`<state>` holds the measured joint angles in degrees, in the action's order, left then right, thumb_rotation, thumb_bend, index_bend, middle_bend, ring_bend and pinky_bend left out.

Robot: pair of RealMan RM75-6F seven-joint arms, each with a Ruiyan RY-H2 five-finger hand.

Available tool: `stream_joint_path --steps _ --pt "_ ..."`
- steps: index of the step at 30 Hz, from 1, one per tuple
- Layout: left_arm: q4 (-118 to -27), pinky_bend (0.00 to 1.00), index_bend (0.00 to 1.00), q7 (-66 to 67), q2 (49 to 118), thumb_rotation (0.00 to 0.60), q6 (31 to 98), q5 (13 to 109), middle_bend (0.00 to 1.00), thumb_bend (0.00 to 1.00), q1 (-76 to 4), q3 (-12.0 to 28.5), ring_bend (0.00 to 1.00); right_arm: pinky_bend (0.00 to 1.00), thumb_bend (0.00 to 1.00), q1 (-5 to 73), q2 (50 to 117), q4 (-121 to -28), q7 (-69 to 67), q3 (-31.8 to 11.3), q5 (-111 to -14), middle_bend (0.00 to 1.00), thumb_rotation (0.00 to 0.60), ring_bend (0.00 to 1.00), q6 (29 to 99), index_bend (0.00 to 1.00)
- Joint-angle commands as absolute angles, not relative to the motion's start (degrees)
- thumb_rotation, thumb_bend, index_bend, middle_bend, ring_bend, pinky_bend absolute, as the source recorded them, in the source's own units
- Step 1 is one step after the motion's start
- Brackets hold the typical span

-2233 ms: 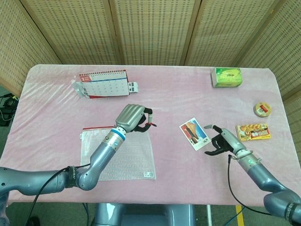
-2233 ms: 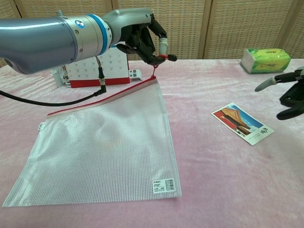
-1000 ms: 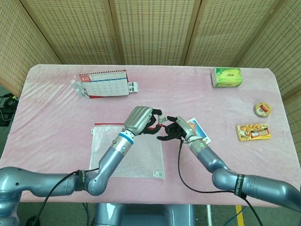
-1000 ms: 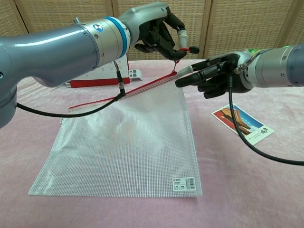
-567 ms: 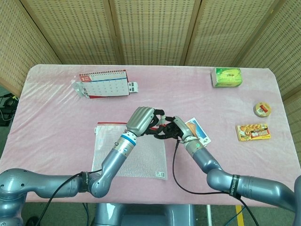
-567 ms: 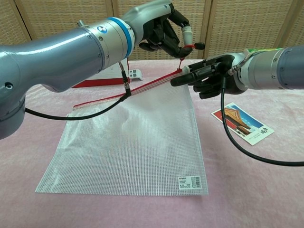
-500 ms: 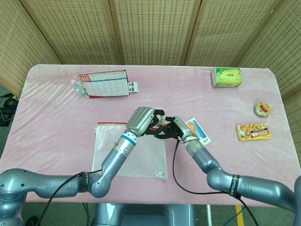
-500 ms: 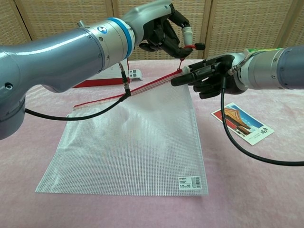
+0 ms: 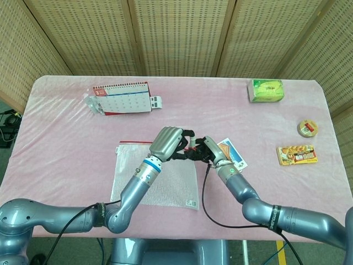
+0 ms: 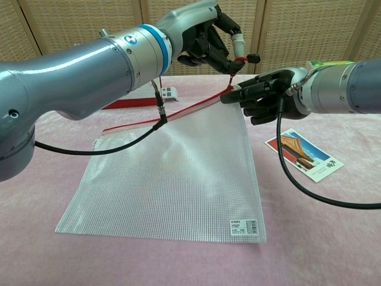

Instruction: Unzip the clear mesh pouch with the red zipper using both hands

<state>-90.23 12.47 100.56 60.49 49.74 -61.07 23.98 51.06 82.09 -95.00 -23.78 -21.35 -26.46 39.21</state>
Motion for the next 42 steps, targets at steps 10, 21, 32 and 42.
stream_joint_path --steps 10,21,32,42 --pt "-89.7 1.0 0.88 12.1 99.7 0.6 60.2 49.7 0.99 0.78 -60.4 24.6 0.93 1.0 0.68 49.6 81.4 -95.7 -23.9 -22.5 -28.1 0.97 0.6 0.96 37.2 0.73" --pt "-88.7 1.0 0.88 10.2 98.0 0.6 58.7 48.9 0.99 0.78 -59.0 24.6 0.93 1.0 0.74 46.9 80.2 -96.9 -27.3 -25.3 -32.4 0.97 0.6 0.96 33.9 0.73" --pt "-86.3 1.0 0.88 8.2 96.1 0.6 55.9 47.3 0.99 0.78 -57.5 24.1 0.93 1.0 0.77 44.4 78.6 -97.4 -31.8 -28.5 -36.5 0.97 0.6 0.96 30.5 0.73" --pt "-84.9 1.0 0.88 7.4 95.2 0.6 54.7 46.6 0.99 0.78 -57.0 24.0 0.93 1.0 0.77 43.1 77.4 -97.5 -34.5 -30.1 -38.5 0.97 0.6 0.96 28.3 0.73"
